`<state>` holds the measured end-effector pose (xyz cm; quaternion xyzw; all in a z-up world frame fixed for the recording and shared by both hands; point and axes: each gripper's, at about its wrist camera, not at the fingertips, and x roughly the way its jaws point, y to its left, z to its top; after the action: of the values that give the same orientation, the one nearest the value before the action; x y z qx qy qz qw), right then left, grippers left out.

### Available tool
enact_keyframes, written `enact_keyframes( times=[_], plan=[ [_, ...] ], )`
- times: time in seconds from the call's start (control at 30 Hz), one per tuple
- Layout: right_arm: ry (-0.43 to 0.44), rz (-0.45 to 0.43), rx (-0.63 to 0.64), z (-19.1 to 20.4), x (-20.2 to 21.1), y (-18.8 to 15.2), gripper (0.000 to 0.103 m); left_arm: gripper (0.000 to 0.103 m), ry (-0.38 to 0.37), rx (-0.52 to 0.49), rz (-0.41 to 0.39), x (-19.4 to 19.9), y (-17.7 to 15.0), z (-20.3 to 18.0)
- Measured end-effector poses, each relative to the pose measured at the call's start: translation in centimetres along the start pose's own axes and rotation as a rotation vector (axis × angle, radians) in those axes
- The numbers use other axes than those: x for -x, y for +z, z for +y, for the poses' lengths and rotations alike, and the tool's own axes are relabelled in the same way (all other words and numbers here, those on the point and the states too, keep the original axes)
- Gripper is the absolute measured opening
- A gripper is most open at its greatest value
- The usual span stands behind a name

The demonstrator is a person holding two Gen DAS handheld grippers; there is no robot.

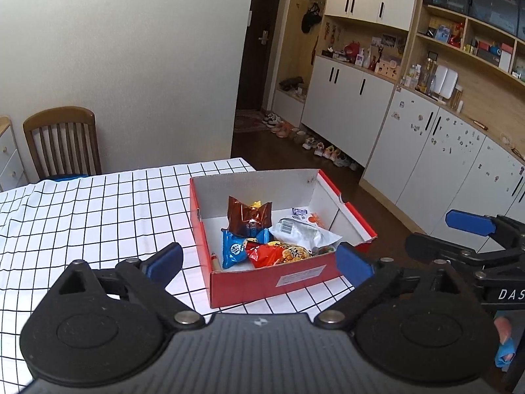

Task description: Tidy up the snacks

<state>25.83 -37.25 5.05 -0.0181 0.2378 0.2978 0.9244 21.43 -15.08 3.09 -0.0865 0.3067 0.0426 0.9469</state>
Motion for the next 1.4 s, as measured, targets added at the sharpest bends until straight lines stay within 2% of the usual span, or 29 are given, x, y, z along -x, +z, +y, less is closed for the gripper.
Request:
enact_keyframes(
  times=[0.5,1.4],
  plan=[
    [0.012,-0.003,-0.025,-0.39,-0.02,0.12,0.103,0.100,0.018,-0.012,0.014,-0.37,-0.27,-0.25],
    [-0.021,-0.002,-0.047,-0.76,0.02,0.48,0.103,0.100,-0.009,-0.009,0.021,-0.21,0.57,-0.98]
  ],
)
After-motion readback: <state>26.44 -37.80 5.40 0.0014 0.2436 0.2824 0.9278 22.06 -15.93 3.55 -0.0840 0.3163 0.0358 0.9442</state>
